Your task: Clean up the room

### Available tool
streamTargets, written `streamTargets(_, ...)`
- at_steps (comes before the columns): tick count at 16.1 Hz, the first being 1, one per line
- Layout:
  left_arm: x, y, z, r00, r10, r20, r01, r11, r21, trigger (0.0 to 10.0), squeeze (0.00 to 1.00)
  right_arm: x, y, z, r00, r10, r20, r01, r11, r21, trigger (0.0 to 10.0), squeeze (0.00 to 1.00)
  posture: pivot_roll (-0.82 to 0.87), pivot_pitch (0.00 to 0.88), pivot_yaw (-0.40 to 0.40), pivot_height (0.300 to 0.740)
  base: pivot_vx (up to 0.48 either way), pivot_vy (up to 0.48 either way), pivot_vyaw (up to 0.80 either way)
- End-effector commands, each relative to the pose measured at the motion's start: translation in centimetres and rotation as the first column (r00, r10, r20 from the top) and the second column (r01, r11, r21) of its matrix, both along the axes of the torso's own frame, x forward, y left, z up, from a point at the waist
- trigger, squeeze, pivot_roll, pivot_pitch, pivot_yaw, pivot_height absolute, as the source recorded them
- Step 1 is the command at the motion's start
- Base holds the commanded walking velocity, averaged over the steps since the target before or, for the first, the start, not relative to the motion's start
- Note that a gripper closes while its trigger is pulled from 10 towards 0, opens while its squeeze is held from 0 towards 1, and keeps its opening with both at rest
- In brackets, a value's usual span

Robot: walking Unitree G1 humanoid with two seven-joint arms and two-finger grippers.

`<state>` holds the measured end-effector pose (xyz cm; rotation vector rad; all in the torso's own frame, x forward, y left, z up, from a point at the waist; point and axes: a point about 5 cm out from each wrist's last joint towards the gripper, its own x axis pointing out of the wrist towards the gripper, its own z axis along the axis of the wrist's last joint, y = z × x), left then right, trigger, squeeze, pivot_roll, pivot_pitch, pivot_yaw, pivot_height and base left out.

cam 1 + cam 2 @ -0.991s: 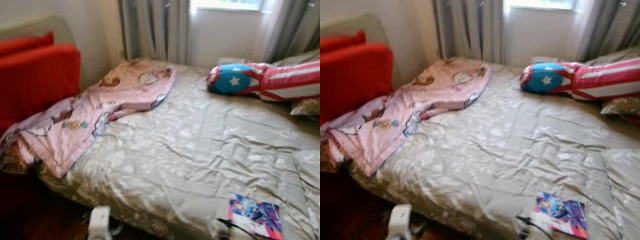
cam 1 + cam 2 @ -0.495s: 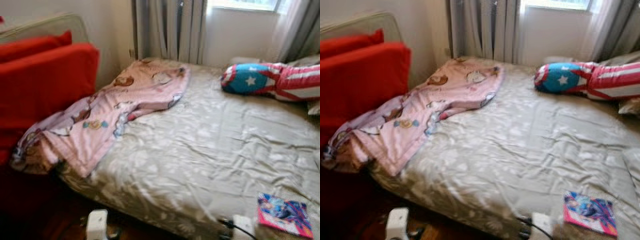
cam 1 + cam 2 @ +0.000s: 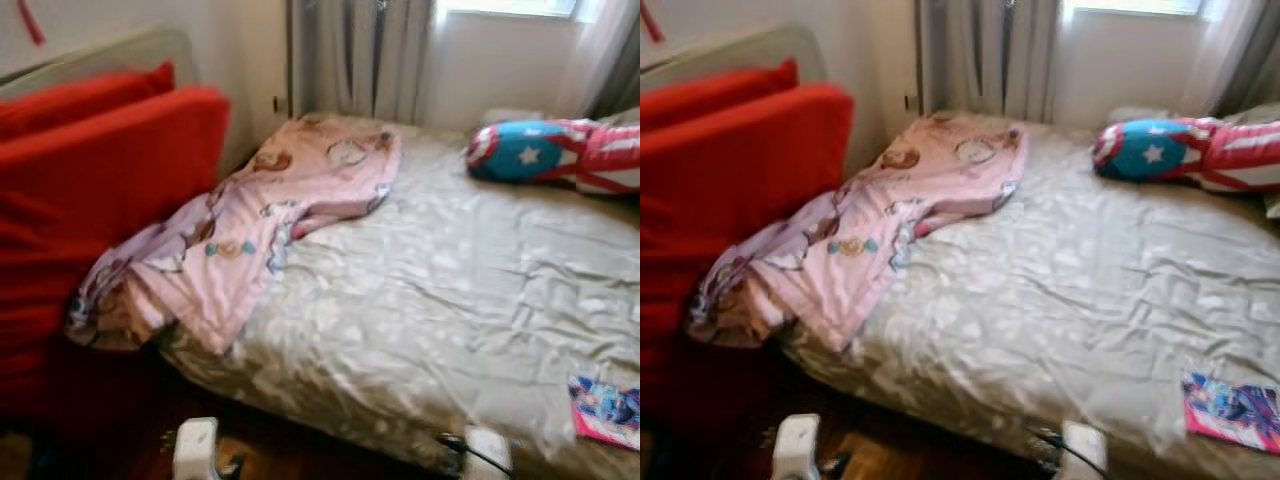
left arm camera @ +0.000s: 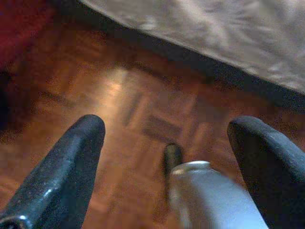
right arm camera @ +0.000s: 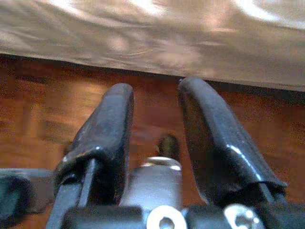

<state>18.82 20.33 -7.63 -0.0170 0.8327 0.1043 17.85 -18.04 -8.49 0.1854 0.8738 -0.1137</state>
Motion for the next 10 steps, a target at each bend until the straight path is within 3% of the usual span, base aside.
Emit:
streamTargets(1,0.43,-0.58,0.11,1.0,-0.017,0.005,0.017,1.0,-0.003,10.0,0.0,-0.53,-1.1,-0.12,1.0,-0.015,-0.015,0.015,1.0,-0.026,10.0,0.0,-0.02,0.0,0.006,0.74,0.0,0.42,0.0)
streamTargets(10,0.37,-0.54,0.09,1.0,-0.018,0.004,0.018,1.0,-0.003,10.0,0.0,-0.57,-1.14,-0.12,1.0,-0.006,-0.016,0.005,0.999,-0.036,10.0,0.0,-0.02,0.0,0.01,0.74,0.0,0.416,0.0)
